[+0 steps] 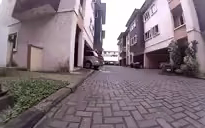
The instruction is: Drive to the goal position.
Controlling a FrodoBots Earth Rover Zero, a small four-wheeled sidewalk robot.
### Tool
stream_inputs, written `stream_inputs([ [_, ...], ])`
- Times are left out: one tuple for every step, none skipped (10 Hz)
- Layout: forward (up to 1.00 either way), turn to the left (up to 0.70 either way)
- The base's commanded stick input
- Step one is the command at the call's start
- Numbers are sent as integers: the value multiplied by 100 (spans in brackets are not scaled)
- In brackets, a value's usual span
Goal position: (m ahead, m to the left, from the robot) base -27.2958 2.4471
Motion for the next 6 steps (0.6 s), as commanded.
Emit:
stream_inputs([
  [0,-70],
  [0,-70],
  [0,-70],
  [0,-70],
  [0,-70],
  [0,-70],
])
